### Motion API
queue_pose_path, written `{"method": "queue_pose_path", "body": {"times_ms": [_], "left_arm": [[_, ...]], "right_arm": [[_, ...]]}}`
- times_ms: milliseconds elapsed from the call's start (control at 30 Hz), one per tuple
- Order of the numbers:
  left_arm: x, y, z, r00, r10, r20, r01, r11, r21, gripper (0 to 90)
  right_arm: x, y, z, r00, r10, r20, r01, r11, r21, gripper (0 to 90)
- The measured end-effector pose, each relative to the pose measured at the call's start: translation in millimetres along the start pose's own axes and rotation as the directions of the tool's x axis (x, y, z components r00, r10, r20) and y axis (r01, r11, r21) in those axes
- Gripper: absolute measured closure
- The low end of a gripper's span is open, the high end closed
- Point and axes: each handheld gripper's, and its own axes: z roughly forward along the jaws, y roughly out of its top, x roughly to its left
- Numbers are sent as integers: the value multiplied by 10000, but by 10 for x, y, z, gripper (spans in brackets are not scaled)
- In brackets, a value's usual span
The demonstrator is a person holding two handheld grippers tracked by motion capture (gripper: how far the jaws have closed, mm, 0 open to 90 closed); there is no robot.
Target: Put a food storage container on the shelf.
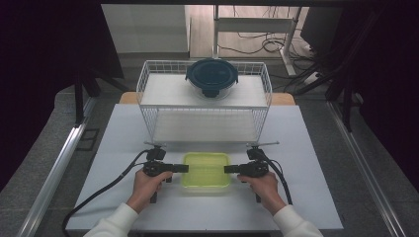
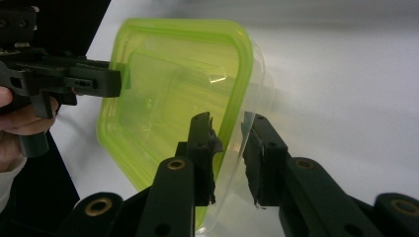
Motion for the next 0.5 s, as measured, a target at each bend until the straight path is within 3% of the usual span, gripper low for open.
{"method": "queue_pose_path", "body": {"times_ms": [500], "left_arm": [[-124, -22, -124, 9980, 635, 73, -631, 9968, -495, 801]], "right_arm": [[107, -11, -145, 9981, -610, 38, 611, 9972, -437, 783]]}}
